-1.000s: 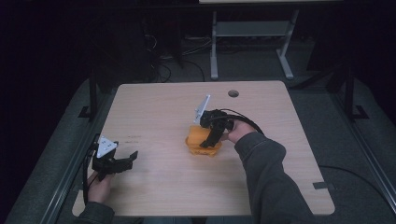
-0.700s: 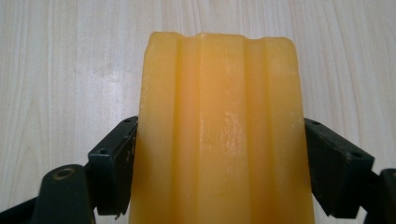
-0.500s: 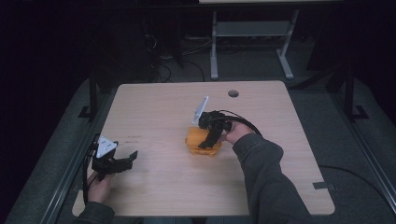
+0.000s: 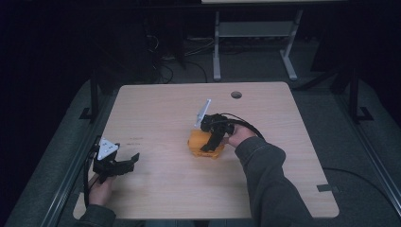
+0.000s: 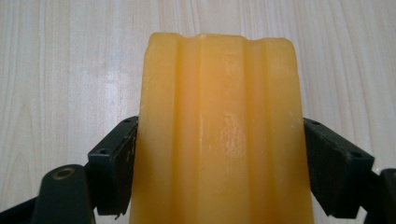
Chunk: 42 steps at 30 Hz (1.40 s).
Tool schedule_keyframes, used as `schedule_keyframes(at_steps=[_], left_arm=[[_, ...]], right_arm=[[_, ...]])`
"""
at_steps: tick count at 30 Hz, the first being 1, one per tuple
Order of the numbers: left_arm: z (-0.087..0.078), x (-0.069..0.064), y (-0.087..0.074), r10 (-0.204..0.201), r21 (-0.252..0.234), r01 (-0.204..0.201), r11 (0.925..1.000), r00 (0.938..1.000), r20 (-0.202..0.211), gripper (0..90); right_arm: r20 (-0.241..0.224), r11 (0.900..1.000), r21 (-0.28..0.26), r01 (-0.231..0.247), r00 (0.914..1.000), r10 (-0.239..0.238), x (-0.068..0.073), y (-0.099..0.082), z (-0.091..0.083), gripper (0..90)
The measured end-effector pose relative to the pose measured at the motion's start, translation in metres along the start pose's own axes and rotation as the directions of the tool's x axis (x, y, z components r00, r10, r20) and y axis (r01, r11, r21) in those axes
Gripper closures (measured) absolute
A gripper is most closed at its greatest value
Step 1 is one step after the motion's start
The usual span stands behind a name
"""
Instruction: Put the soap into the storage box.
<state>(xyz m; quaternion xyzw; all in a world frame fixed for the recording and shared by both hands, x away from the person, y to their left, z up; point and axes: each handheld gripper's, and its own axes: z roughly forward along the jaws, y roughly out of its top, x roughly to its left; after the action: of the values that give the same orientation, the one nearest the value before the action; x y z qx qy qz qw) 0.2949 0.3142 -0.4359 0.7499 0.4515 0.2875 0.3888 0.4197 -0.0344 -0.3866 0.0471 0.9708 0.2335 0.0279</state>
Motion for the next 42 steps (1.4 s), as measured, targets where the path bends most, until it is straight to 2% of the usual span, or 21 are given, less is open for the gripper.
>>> schedule_keyframes(at_steps=[27, 42], left_arm=[[-0.0006, -0.0003, 0.0005, 0.007, 0.003, -0.007, 1.0, 1.0, 0.002, 14.1], [0.0, -0.0007, 0.0004, 0.003, 0.002, -0.003, 1.0, 1.0, 0.005, 14.1]], right_arm=[[0.002, 0.9998, 0.005, -0.018, 0.9998, 0.018, -0.0009, -0.0022, 0.0042, 20.3], [0.0, 0.9986, 0.002, -0.053, 0.9986, 0.053, -0.0024, -0.0027, 0.0046, 20.2]])
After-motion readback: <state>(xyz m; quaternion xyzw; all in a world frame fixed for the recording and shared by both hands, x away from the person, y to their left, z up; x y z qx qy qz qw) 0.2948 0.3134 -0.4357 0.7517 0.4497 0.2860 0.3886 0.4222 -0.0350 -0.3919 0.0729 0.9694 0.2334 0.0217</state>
